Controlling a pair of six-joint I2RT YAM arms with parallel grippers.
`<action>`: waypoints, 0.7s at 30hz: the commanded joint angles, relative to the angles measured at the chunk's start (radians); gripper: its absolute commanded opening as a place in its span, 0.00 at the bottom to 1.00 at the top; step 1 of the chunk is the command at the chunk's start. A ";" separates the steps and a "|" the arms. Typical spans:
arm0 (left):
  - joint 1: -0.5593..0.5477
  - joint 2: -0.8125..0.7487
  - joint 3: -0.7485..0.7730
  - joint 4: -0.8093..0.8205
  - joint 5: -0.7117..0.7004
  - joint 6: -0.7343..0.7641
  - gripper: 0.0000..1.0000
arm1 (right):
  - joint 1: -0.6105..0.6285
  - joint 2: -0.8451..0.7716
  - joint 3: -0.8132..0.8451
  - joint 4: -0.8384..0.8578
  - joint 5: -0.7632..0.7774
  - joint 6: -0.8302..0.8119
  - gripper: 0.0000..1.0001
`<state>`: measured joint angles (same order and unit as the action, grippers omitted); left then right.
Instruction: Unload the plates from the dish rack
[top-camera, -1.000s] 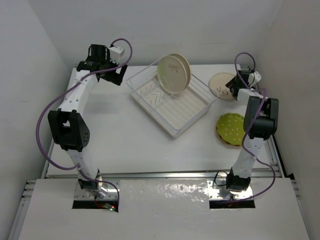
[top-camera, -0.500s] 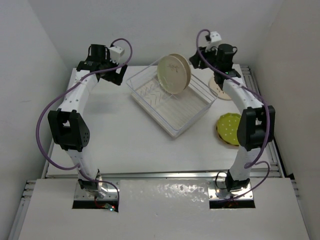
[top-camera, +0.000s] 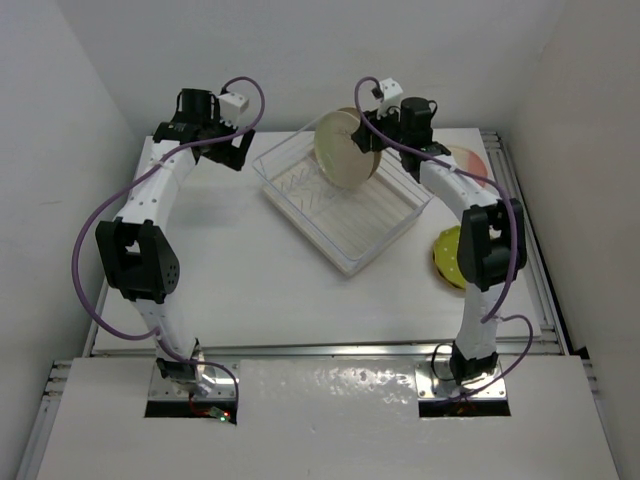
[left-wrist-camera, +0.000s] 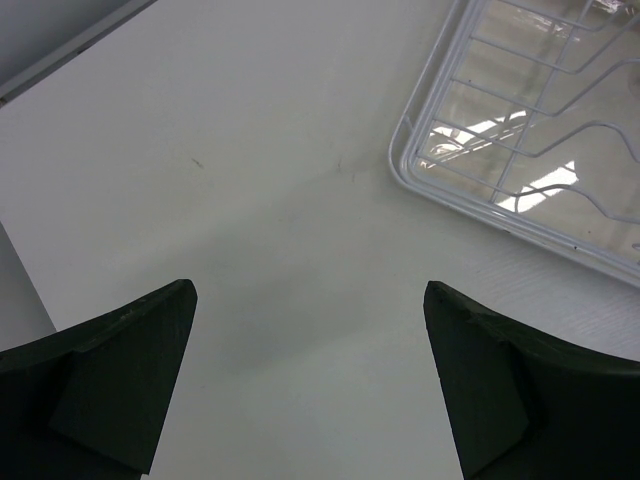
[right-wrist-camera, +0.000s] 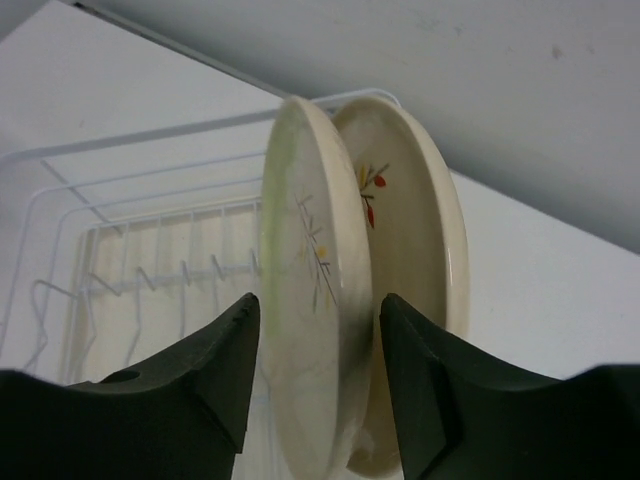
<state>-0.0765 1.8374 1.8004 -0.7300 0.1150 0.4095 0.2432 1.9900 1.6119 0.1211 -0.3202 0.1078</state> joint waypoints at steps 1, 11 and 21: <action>0.009 -0.033 -0.010 0.021 0.008 -0.012 0.95 | 0.013 0.021 0.040 0.002 0.055 -0.028 0.50; 0.011 -0.136 -0.274 0.049 0.011 0.064 0.95 | 0.056 0.047 0.039 0.006 0.070 -0.068 0.01; 0.011 -0.470 -0.838 0.306 0.017 0.138 0.94 | 0.054 -0.077 0.074 0.169 0.142 -0.025 0.00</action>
<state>-0.0765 1.4532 1.0481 -0.5781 0.1223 0.5339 0.2916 2.0369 1.6276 0.0742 -0.2100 0.0551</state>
